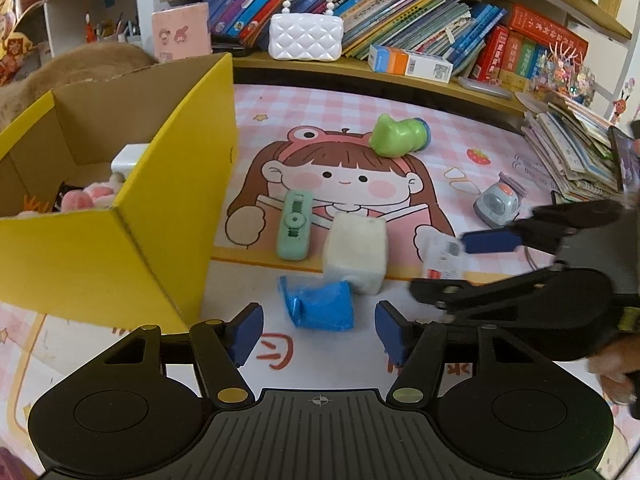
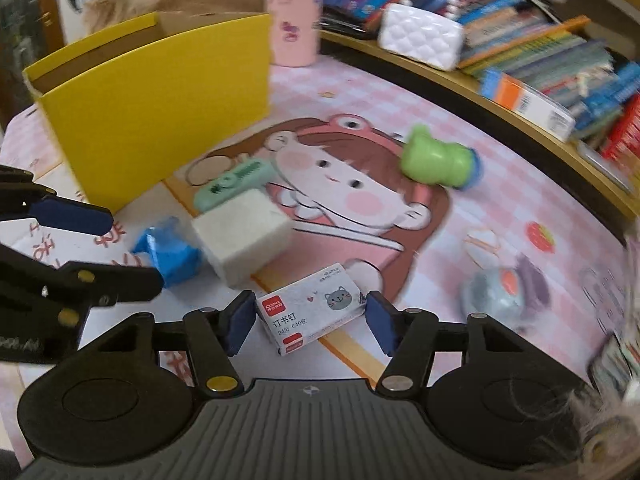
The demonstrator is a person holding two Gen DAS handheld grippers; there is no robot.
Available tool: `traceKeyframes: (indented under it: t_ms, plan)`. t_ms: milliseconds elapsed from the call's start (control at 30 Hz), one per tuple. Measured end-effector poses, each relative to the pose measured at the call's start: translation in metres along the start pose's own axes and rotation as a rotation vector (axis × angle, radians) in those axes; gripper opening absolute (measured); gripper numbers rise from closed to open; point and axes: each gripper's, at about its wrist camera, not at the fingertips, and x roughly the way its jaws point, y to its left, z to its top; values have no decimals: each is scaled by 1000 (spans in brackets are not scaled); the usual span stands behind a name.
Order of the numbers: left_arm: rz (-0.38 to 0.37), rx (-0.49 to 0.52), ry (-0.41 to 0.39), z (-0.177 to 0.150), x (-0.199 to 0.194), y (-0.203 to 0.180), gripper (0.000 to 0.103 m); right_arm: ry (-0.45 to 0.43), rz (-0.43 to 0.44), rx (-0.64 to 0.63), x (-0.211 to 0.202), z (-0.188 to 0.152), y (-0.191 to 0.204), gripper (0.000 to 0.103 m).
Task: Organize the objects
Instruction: 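Grasp the blue plastic bag with the left gripper while the right grasps the white staple box, then carry the blue bag and staple box with both grippers over the yellow box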
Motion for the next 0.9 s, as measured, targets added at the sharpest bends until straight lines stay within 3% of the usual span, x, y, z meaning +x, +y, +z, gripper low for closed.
traceKeyframes:
  t_ms: [267, 400, 467, 900]
  plan:
    - [33, 24, 18, 2, 24, -3, 55, -2, 0, 133, -26, -13, -6, 58]
    - [39, 25, 31, 0, 32, 0, 42, -9, -9, 156, -33, -15, 1, 58]
    - [37, 27, 23, 0, 32, 1, 41, -14, -19, 163, -36, -15, 4, 58]
    - [10, 30, -53, -2, -15, 16, 38, -41, -64, 259, -58, -17, 23, 58]
